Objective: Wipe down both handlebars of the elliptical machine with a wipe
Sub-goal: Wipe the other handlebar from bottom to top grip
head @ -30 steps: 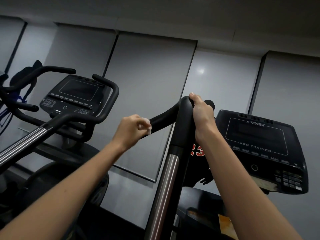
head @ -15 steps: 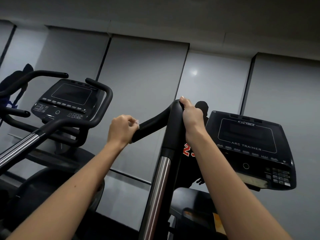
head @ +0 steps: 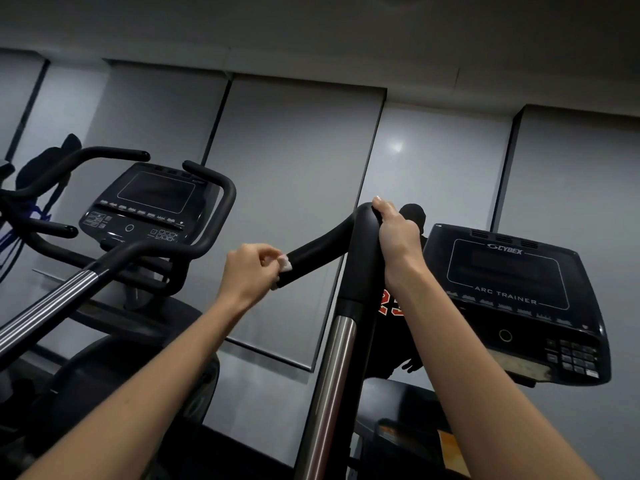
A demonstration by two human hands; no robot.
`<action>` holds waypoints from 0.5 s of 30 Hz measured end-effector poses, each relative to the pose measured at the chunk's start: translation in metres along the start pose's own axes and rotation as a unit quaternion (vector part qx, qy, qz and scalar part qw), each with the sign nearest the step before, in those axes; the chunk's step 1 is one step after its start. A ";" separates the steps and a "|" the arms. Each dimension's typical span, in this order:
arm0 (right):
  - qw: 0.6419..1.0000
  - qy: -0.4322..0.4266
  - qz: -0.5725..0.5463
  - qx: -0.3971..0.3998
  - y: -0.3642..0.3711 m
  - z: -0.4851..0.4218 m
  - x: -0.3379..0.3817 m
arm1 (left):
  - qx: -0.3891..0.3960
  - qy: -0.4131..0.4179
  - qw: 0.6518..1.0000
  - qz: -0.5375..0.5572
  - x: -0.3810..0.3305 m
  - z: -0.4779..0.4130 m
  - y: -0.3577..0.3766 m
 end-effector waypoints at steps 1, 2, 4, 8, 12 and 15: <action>1.000 0.002 0.003 0.000 0.000 0.000 0.000 | -0.008 0.020 1.000 0.011 0.002 0.007 0.004; 1.000 0.005 0.006 0.000 0.001 0.000 -0.001 | -0.018 0.044 0.999 0.006 0.005 0.013 0.007; 1.000 0.009 0.000 0.001 0.001 0.000 -0.002 | -0.044 0.112 0.993 -0.020 0.010 0.021 0.015; 1.000 0.006 -0.003 0.002 0.001 -0.001 -0.002 | -0.027 0.262 0.957 -0.123 0.022 0.032 0.032; 1.000 0.003 -0.004 0.008 0.001 -0.002 -0.002 | -0.033 0.311 0.939 -0.145 0.027 0.030 0.029; 1.000 0.003 -0.012 0.016 0.001 -0.003 -0.003 | -0.073 0.288 0.949 -0.102 0.020 0.025 0.021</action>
Point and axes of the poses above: each hand's wrist, its own z-axis away from the middle knuckle, its own y-axis out of the palm, x = y × z, the point moved 5 cm from there along -z, towards the middle knuckle, and after that the axes turned 1 degree about x, right-handed, at the moved point
